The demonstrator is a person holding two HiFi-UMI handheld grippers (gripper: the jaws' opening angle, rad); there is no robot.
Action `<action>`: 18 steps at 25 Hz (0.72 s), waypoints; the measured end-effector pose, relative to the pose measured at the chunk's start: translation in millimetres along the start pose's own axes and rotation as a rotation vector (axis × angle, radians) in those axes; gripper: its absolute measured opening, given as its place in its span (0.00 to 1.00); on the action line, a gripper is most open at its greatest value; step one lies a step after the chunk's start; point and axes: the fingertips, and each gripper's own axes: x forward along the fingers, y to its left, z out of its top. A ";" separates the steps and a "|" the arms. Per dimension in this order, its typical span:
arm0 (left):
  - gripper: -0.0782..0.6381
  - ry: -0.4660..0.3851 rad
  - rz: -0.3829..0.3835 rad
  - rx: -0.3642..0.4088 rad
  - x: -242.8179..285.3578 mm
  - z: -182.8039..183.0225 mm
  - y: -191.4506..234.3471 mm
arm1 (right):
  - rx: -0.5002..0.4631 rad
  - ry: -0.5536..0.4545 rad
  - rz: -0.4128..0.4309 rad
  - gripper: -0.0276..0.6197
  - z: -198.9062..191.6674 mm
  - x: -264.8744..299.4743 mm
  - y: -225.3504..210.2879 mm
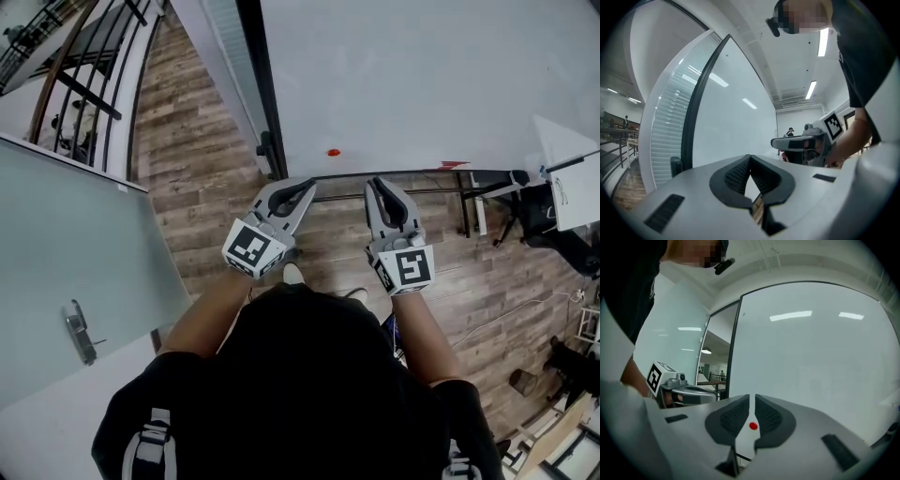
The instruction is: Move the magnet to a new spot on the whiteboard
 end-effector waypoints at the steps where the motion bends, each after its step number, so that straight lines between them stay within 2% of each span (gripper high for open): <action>1: 0.12 0.002 -0.004 0.007 0.7 5.5 -5.9 | 0.004 -0.010 0.013 0.07 6.1 -6.9 -0.3; 7: 0.12 -0.023 -0.026 -0.030 3.8 43.1 -38.9 | 0.032 -0.016 0.125 0.04 33.8 -42.8 1.5; 13: 0.12 -0.026 -0.020 -0.005 -4.0 67.9 -69.8 | 0.035 -0.050 0.192 0.04 59.3 -75.9 -3.4; 18: 0.12 -0.040 0.003 0.004 -8.0 81.0 -88.5 | 0.038 -0.060 0.249 0.04 60.7 -92.2 -1.1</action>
